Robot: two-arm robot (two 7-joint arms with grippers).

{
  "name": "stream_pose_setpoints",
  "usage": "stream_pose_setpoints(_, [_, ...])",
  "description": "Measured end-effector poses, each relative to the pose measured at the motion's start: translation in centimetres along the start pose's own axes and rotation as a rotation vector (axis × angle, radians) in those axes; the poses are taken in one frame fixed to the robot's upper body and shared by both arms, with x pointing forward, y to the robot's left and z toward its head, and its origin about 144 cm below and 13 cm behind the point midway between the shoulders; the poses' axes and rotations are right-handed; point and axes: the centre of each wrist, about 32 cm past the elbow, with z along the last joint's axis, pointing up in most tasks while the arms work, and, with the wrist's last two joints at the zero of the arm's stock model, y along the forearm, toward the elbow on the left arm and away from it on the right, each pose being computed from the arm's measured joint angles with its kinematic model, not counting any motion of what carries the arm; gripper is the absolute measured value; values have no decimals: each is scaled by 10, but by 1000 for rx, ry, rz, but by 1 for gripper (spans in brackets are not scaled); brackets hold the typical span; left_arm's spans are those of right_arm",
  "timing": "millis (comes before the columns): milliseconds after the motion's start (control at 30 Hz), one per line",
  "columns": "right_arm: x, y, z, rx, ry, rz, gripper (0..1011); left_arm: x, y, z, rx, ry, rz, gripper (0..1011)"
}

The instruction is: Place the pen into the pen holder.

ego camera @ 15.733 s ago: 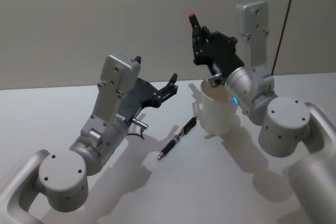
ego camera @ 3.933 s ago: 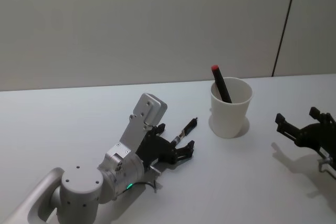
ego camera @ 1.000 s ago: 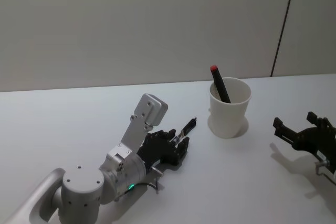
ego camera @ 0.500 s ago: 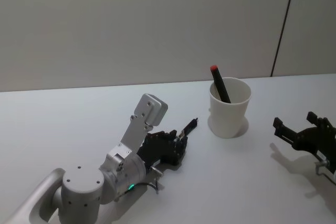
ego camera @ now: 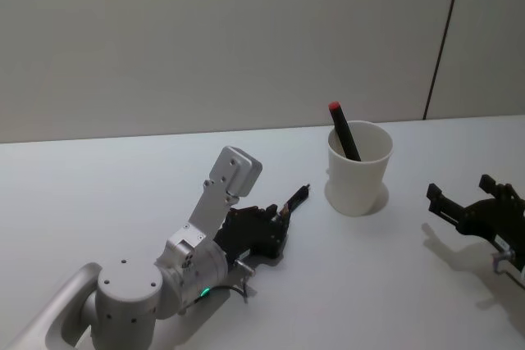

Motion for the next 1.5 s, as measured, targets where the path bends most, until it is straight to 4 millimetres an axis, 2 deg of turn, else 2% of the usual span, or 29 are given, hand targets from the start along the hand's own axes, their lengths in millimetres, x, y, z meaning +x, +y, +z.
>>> stream_pose_setpoints(367, [0,0,0,0,0,0,1004,0,0,0,0,0,0,146])
stream_pose_setpoints(1000, [0,0,0,0,0,0,1003,0,1,-1,-11,-3,3,142])
stream_pose_setpoints(1500, [0,0,0,0,0,0,1004,3,11,-4,-173,-19,61,142])
